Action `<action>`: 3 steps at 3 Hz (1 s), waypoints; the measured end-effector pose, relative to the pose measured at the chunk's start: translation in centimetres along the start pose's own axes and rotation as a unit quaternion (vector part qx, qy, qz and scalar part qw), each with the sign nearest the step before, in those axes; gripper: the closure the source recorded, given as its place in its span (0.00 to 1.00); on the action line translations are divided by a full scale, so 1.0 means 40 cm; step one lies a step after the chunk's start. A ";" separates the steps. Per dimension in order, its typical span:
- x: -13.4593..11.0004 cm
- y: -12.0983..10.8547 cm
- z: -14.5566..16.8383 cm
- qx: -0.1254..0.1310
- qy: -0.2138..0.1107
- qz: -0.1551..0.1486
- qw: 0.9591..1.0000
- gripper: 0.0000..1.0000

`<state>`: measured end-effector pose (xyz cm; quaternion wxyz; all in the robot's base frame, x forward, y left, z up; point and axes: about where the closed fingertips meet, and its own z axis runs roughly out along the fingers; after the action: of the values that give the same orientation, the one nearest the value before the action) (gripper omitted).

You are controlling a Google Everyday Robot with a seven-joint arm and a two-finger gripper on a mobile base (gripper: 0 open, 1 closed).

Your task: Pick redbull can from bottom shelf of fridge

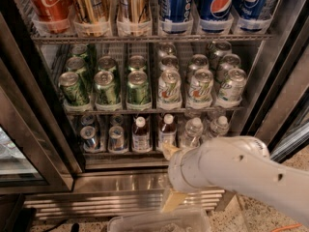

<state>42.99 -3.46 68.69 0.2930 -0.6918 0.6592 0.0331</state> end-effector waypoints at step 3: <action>-0.146 0.018 0.101 0.021 -0.022 -0.018 0.999 0.00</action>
Offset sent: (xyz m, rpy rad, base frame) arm -0.0012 0.0972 -0.0065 0.0476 -0.0598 0.1304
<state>42.96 3.59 67.61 0.3225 -0.6960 0.6409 0.0291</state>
